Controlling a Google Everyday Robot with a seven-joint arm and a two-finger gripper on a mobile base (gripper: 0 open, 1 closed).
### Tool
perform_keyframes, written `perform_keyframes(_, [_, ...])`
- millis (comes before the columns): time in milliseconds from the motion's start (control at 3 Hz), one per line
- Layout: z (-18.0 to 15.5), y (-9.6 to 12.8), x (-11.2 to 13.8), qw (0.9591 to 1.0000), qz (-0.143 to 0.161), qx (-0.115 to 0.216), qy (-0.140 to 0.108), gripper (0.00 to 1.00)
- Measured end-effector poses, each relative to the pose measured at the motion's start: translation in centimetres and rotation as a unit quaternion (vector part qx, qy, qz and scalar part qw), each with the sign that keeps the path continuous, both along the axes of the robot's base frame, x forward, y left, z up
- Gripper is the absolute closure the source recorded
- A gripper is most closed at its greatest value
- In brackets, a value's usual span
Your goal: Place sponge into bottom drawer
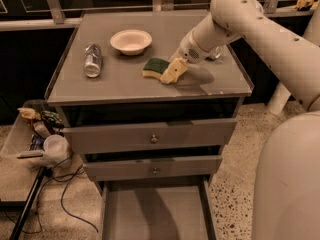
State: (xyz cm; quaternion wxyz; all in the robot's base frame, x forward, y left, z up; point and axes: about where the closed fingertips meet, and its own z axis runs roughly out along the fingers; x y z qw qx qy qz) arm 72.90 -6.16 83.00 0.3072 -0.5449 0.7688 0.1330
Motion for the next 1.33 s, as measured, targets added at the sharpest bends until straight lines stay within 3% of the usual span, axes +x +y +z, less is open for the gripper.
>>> perform_keyframes(333, [0.0, 0.0, 0.0, 1.0, 0.0, 0.0, 0.0, 0.85])
perform_keyframes(667, [-0.01, 0.01, 0.0, 1.0, 0.0, 0.0, 0.0, 1.0])
perform_keyframes(1333, [0.29, 0.28, -0.82, 1.0, 0.003, -0.007, 0.0, 1.0])
